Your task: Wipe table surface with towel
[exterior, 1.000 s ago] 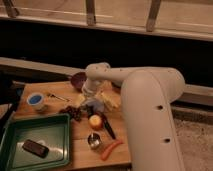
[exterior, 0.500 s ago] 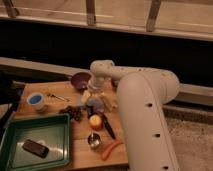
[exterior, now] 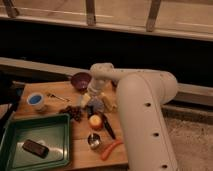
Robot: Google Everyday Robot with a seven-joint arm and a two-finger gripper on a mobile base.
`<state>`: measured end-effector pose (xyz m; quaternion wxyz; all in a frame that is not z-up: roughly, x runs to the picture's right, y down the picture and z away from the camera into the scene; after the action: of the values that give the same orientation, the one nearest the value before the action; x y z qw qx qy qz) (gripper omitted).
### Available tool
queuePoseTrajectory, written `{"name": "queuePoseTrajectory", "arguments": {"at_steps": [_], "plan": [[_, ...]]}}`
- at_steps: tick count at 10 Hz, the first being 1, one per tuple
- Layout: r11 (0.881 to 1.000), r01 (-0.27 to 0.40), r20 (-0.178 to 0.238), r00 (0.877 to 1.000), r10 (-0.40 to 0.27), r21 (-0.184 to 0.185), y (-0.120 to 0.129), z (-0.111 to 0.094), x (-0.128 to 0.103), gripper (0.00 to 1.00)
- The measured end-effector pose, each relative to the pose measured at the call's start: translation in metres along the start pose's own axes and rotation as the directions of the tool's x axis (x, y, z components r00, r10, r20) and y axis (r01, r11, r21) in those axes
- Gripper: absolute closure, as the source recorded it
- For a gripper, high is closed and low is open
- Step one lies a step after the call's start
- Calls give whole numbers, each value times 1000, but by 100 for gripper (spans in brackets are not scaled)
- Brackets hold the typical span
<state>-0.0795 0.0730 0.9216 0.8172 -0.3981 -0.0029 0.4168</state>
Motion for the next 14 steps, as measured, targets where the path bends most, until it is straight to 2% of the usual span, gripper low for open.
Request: {"name": "queuePoseTrajectory", "arguments": {"at_steps": [1, 7, 8, 14], "plan": [[1000, 2, -5, 1000, -2, -6, 3, 3, 1, 24], [999, 36, -17, 999, -36, -13, 11, 10, -2, 83], [999, 39, -15, 999, -39, -10, 12, 9, -4, 87], [995, 90, 27, 996, -91, 38, 25, -21, -29, 87]]}}
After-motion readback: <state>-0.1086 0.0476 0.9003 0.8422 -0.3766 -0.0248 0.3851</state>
